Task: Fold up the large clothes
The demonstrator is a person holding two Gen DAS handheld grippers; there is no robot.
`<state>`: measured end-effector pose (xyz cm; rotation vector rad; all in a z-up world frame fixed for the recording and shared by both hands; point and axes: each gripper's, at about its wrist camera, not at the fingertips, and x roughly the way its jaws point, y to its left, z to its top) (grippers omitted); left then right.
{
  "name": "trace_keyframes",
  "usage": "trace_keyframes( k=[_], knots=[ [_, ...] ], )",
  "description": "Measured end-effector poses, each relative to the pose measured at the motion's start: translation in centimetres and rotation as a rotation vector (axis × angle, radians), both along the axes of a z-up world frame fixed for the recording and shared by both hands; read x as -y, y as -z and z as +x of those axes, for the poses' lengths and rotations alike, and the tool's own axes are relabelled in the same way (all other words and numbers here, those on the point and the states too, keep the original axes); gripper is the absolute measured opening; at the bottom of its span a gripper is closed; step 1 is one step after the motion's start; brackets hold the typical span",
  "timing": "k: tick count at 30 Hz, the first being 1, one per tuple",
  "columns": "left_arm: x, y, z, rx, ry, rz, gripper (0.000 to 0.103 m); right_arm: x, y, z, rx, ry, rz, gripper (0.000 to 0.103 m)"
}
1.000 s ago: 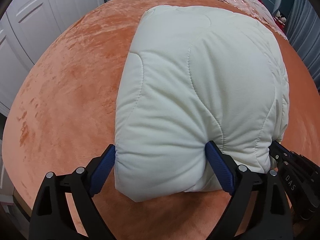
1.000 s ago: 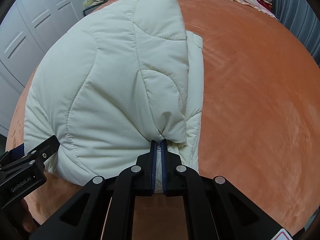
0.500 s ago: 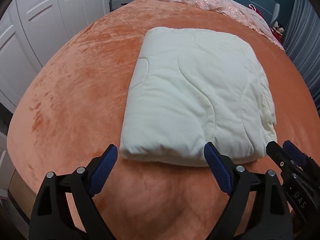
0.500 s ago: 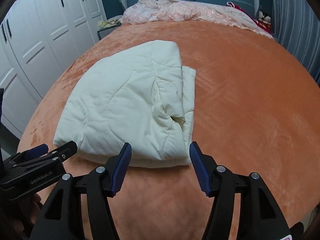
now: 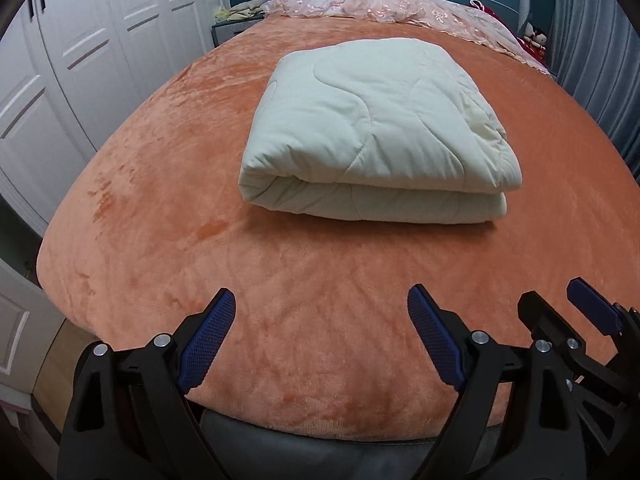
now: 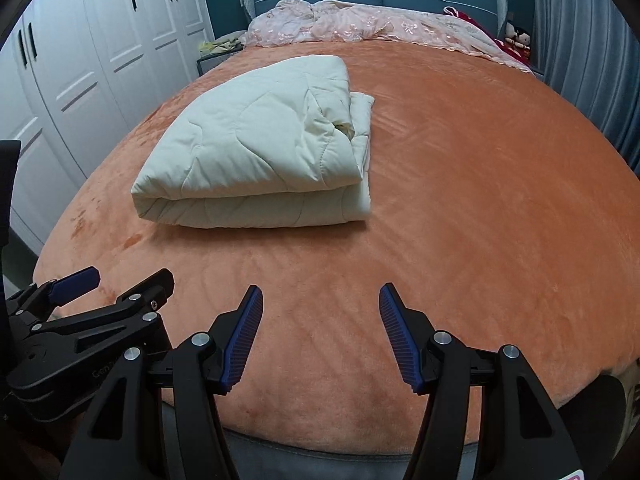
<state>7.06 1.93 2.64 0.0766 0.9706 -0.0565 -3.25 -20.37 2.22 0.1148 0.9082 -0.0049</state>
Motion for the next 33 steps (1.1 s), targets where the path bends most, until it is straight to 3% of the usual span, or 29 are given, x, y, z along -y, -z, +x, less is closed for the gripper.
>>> trace_keyframes(
  k=[12,33],
  knots=[
    [1.1,1.8,-2.8,0.037,0.017,0.053,0.084,0.4,2.1,-2.2,-0.003,0.038,-0.018,0.059],
    [0.1,4.0,-5.2,0.091,0.000,0.035,0.084,-0.2,3.8,-3.8,0.032,0.044,-0.036,0.066]
  ],
)
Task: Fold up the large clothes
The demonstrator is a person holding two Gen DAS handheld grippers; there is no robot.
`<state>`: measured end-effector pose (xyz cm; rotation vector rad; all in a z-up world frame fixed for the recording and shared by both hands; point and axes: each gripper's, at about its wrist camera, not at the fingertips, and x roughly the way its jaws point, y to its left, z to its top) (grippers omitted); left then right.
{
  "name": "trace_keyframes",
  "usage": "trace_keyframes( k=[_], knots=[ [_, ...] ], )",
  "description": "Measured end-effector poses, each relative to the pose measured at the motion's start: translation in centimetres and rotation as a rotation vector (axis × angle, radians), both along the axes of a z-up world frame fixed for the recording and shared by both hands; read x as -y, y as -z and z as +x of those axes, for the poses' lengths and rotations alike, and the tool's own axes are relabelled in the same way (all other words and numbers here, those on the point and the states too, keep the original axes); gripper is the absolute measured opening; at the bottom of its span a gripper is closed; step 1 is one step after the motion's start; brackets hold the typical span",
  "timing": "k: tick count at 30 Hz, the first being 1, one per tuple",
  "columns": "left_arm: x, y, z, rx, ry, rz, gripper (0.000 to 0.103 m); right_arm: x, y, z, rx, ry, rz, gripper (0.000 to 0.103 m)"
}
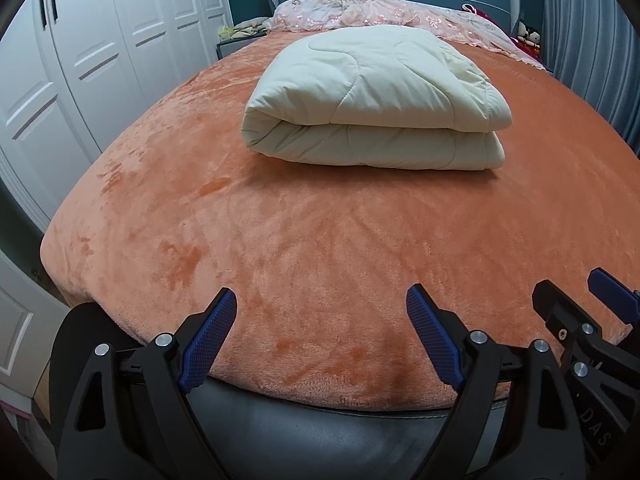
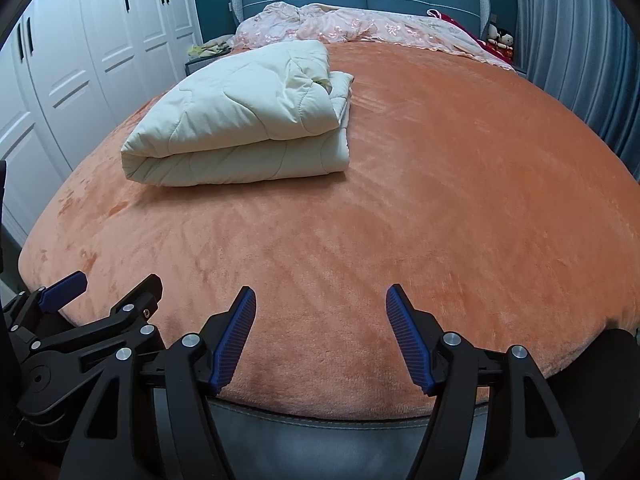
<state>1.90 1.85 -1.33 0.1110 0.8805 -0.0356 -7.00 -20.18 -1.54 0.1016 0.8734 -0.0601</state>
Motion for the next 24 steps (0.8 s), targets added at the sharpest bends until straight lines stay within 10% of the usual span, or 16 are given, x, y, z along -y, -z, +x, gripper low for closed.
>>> trace_keyframes(
  k=[24],
  knots=[
    [-1.2,-0.5,-0.4,0.041,-0.060,-0.035,0.098,0.3,-0.7,-0.6,0.061,0.013,-0.014,0.082]
  ],
)
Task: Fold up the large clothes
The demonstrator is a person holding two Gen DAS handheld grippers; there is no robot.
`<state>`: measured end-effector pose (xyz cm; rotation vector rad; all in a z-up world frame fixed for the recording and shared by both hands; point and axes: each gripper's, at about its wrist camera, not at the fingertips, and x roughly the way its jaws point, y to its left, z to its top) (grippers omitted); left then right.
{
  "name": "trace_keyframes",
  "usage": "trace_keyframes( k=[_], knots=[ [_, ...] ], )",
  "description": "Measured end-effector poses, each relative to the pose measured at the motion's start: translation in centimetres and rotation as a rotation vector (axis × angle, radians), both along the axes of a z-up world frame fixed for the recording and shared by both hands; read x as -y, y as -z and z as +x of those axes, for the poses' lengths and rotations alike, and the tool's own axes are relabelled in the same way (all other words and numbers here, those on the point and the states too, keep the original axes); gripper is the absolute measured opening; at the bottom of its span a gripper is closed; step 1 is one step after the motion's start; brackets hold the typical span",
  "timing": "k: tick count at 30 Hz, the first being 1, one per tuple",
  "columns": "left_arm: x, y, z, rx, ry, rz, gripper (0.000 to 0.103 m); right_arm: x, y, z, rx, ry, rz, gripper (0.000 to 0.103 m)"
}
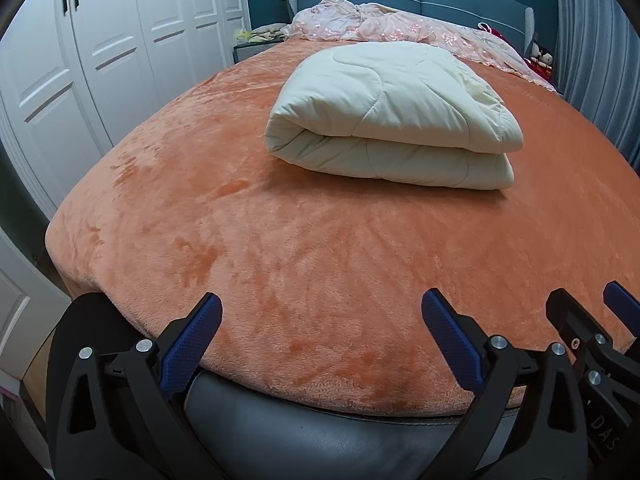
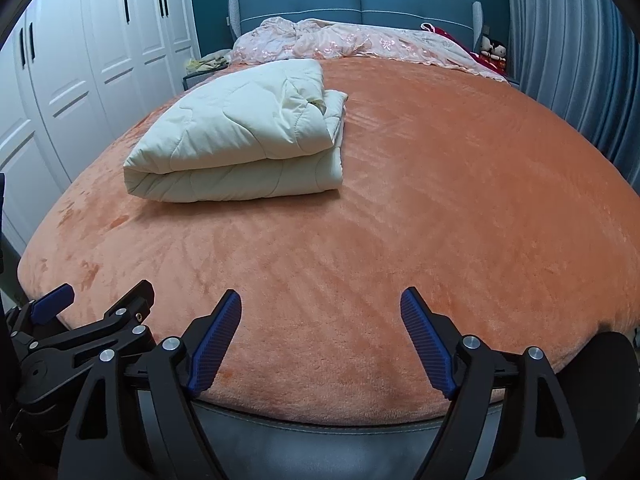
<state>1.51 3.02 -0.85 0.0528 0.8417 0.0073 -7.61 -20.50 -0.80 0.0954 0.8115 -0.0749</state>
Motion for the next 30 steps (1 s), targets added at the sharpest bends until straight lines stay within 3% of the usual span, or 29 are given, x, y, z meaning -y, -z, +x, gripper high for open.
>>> trace_keyframes(
  k=[30],
  knots=[
    [-0.29,-0.44,-0.11,0.013,-0.011,-0.015,0.098,-0.30,-0.18,-0.23,0.008,-0.005,-0.006,0.083]
  ],
)
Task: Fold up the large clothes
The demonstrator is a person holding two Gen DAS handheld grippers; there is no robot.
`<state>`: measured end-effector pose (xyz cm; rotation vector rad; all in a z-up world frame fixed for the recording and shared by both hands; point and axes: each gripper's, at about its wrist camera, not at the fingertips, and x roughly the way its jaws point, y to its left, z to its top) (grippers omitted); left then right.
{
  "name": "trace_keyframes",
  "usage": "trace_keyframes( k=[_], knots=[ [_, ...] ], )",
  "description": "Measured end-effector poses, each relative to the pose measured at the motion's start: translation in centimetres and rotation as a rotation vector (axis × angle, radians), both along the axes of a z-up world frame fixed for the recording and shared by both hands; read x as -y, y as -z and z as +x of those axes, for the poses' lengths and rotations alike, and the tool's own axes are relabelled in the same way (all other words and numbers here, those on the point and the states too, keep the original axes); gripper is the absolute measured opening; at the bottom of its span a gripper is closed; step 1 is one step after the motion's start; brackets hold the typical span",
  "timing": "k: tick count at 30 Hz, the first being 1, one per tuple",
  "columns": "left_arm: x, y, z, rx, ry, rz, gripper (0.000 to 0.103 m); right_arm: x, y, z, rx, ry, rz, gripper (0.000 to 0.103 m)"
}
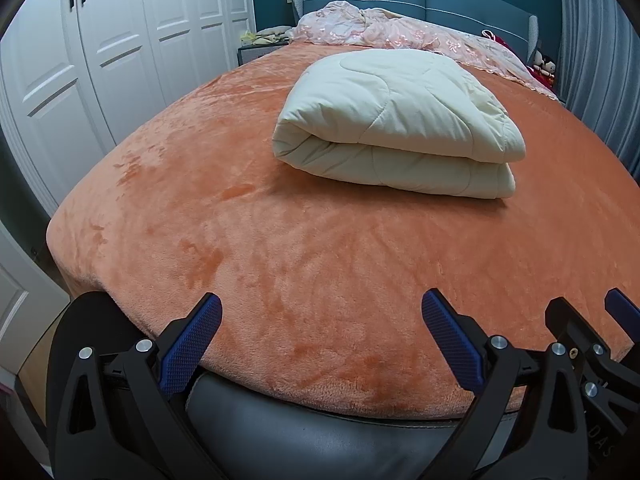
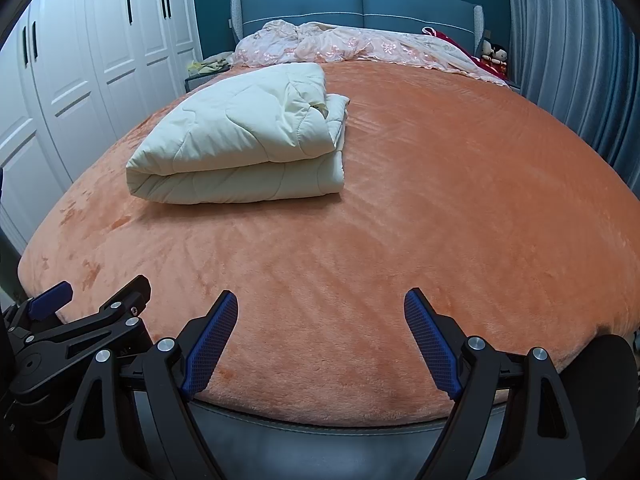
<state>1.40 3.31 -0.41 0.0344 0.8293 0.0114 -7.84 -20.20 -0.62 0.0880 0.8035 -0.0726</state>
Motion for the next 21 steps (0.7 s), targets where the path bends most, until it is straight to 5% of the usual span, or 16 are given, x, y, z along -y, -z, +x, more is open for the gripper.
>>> trace_keyframes(
  k=[21],
  knots=[
    [0.40,-0.25,-0.32,0.017,-0.018,0.011,0.098,-0.49,-0.22,-0.02,0.006,-0.002,-0.004,0.083]
  ],
)
